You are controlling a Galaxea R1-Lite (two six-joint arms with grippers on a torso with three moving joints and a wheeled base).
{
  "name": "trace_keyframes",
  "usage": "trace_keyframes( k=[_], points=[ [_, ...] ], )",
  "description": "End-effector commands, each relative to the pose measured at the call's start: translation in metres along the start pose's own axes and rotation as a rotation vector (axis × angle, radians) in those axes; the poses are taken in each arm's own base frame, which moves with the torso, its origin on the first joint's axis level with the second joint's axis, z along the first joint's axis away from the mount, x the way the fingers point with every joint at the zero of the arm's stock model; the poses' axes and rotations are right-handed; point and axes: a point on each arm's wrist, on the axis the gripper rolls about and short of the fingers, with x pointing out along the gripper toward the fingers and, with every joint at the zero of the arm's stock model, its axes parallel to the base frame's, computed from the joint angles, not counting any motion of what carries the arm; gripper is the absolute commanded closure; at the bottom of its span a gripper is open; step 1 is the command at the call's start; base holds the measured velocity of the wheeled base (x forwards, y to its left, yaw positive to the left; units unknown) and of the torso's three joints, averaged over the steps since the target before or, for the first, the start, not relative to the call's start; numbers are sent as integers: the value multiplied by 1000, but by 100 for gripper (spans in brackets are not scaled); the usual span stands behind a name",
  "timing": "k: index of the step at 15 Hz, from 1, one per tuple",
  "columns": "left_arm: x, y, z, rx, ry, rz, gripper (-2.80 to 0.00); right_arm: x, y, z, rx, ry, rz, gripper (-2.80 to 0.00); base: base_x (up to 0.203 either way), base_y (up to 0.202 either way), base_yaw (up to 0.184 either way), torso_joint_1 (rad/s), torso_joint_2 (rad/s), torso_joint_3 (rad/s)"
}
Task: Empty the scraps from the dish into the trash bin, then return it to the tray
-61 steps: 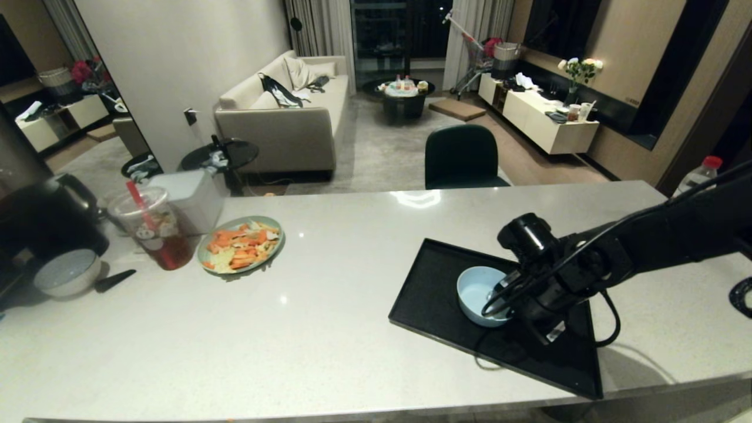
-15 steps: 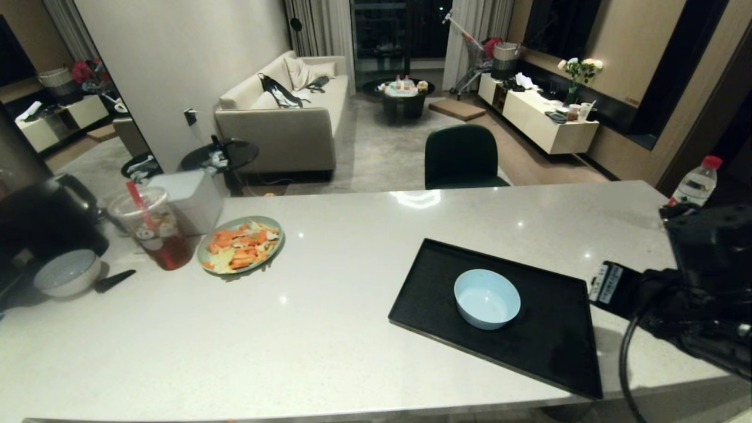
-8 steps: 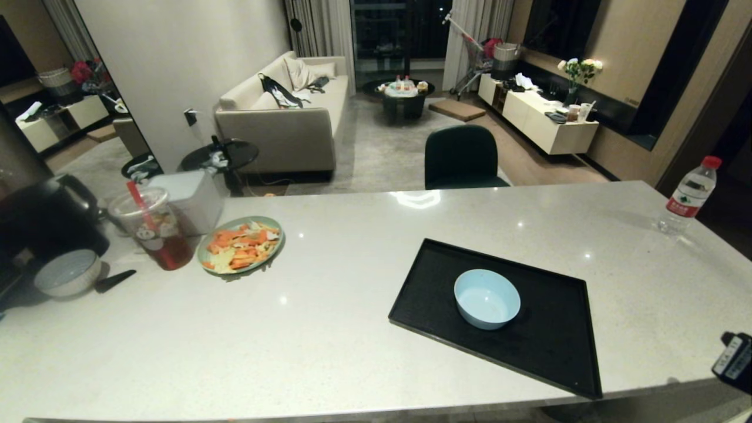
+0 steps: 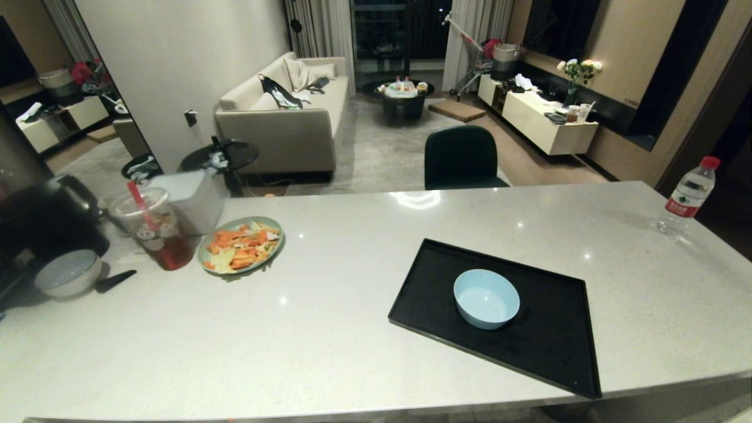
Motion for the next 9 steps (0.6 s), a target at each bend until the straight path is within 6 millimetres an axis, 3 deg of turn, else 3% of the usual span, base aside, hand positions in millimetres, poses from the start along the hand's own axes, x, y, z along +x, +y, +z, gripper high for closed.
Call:
trace_keyframes(
  k=[1,5,9],
  points=[
    [0,0,0,-1,1,1,0,-14,-6,-9,0,-45,148,0,0,0,0,0,0,0],
    [0,0,0,-1,1,1,0,-19,-4,-16,-104,-36,353,0,0,0,0,0,0,0],
    [0,0,0,-1,1,1,0,-25,-8,-25,-173,-62,370,0,0,0,0,0,0,0]
  ],
)
